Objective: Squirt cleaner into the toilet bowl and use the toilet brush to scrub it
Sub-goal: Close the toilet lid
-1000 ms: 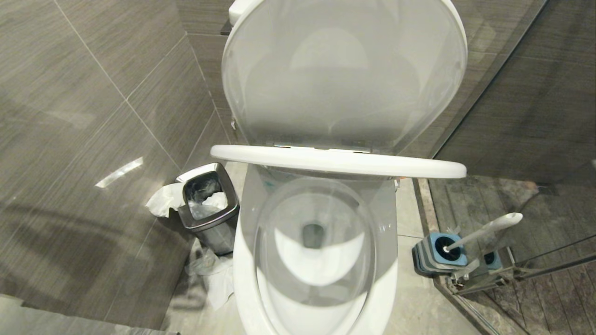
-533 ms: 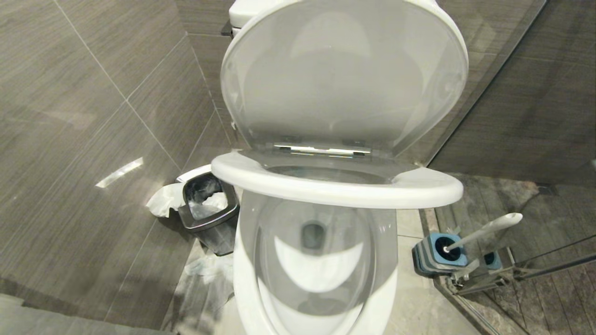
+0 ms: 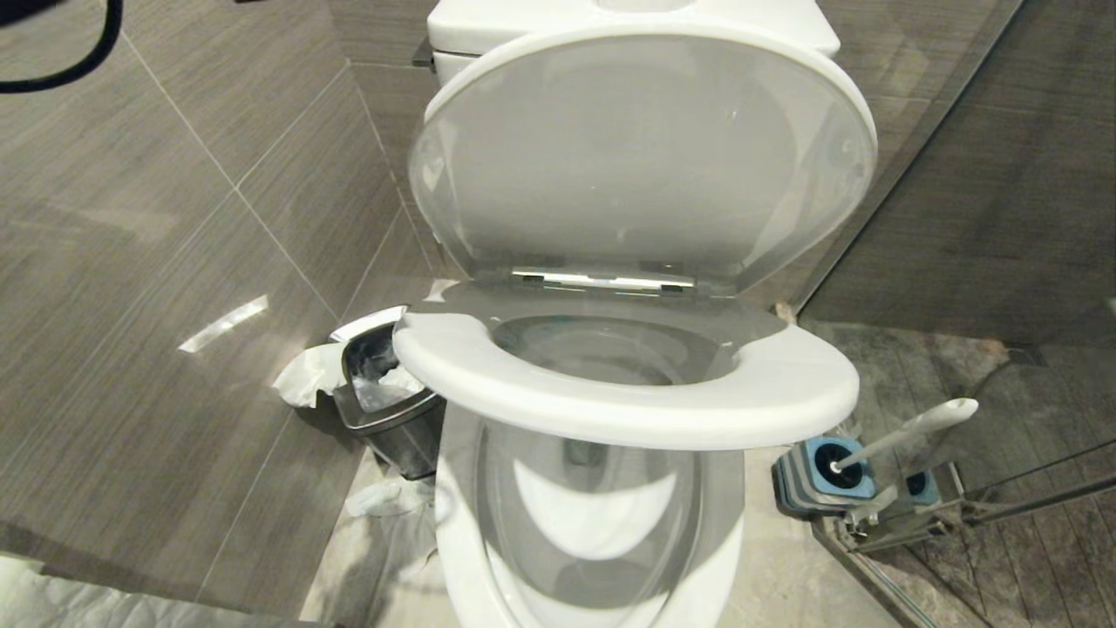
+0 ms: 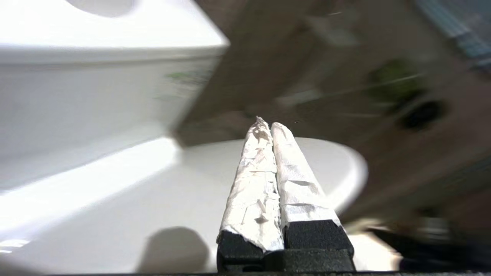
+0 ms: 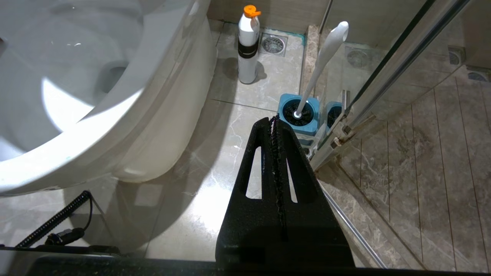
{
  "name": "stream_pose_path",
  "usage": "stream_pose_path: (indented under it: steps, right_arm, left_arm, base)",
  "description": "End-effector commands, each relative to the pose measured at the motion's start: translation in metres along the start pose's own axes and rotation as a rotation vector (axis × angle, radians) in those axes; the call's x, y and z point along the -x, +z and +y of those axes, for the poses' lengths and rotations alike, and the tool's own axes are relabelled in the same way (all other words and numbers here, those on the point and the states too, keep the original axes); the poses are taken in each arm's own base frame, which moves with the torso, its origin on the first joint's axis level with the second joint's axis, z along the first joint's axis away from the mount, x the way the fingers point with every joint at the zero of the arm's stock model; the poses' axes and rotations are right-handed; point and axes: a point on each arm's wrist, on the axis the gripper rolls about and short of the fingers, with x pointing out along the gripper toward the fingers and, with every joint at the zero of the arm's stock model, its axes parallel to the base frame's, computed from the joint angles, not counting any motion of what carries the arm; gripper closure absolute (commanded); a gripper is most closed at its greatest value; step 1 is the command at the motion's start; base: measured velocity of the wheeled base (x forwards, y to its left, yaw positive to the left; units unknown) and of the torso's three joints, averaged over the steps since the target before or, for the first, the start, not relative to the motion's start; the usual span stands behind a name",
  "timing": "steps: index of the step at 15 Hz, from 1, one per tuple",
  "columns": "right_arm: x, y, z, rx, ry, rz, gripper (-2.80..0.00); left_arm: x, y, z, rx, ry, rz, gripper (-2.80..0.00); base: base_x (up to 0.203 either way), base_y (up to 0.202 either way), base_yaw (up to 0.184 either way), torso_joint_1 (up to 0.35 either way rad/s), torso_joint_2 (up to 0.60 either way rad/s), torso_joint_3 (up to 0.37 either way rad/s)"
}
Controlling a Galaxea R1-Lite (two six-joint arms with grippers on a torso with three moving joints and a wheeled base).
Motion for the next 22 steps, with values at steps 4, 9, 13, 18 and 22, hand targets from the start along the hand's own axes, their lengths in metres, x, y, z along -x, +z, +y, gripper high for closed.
stream_pose_path:
  steps: [4,9,13,18,22]
  right_arm:
    - [0.000,0.000,0.000,0.000,0.001,0.001,0.00]
    - [0.000,0.000,0.000,0.000,0.001,0.001,0.00]
    - [0.000,0.000,0.000,0.000,0.001,0.001,0.00]
    - [0.000,0.000,0.000,0.000,0.001,0.001,0.00]
    - [0.000,0.000,0.000,0.000,0.001,0.001,0.00]
  left_arm:
    - [-0.011,0.010,-0.004,-0.349,0.166,-0.061,0.00]
    - [-0.010,-0.030,-0.001,-0.441,0.146,0.159,0.00]
    - [-0.013,-0.058,-0.007,-0.474,0.073,0.336,0.00]
    - [-0.026,-0.088,-0.015,-0.436,-0.014,0.472,0.00]
    - [-0.020,-0.127,-0.011,-0.365,-0.039,0.670,0.00]
  base:
    - [0.000,0.000,0.000,0.000,0.00,0.000]
    - [0.000,0.000,0.000,0.000,0.00,0.000]
    - [0.000,0.000,0.000,0.000,0.00,0.000]
    - [0.000,0.000,0.000,0.000,0.00,0.000]
    - [0.000,0.000,0.000,0.000,0.00,0.000]
